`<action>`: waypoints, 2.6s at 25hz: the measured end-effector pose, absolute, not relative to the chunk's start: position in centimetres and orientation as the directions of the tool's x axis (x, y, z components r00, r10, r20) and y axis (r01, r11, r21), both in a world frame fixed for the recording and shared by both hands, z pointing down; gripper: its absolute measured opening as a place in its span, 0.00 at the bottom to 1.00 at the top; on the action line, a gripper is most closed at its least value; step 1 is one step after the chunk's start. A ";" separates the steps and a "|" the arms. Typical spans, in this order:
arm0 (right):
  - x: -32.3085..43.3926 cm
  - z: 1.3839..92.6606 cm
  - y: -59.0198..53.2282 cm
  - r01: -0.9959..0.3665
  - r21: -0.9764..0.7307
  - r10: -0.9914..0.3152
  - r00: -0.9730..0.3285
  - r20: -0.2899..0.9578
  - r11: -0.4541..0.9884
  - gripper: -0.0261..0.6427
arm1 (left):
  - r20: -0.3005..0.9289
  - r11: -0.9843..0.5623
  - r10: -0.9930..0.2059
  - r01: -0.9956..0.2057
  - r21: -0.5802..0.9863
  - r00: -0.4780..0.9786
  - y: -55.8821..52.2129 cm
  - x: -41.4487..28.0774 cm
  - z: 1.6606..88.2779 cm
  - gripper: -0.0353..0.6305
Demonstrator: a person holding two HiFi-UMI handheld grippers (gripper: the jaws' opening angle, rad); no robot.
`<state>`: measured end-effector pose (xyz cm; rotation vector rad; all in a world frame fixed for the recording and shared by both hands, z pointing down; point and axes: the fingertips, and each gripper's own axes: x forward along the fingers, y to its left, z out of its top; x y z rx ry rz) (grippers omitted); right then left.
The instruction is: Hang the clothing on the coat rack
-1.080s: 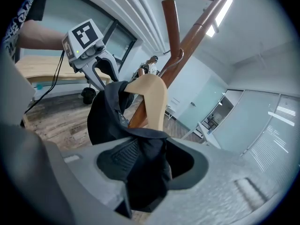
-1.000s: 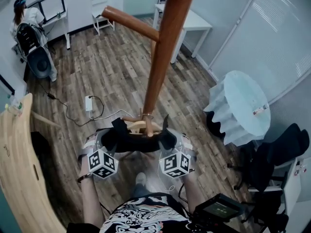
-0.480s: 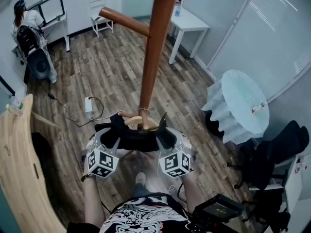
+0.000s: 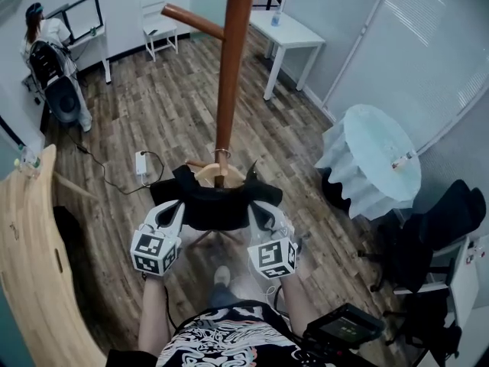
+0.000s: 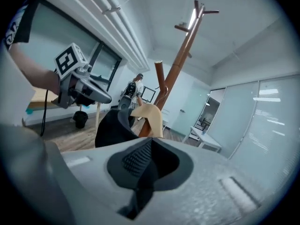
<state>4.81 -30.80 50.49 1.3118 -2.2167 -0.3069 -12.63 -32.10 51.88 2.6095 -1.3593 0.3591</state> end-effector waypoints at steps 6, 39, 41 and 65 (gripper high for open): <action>5.3 49.9 -26.0 -0.819 0.326 -0.875 -0.395 0.280 0.473 0.04 | 0.230 -0.495 -0.818 -0.849 0.184 0.527 -28.0 -13.2 51.0 0.04; 7.3 45.1 -8.9 -0.857 0.220 -0.884 -0.443 0.150 0.466 0.04 | 0.073 -0.441 -0.897 -0.894 -0.078 0.436 -10.7 -9.2 43.9 0.04; 8.6 44.7 -9.2 -0.852 0.215 -0.878 -0.455 0.146 0.477 0.04 | 0.069 -0.433 -0.901 -0.898 -0.073 0.429 -11.0 -8.0 43.7 0.04; 11.5 42.8 -8.7 -0.850 0.198 -0.872 -0.478 0.101 0.489 0.04 | 0.071 -0.317 -0.948 -0.944 -0.095 0.311 -9.8 -5.9 43.1 0.04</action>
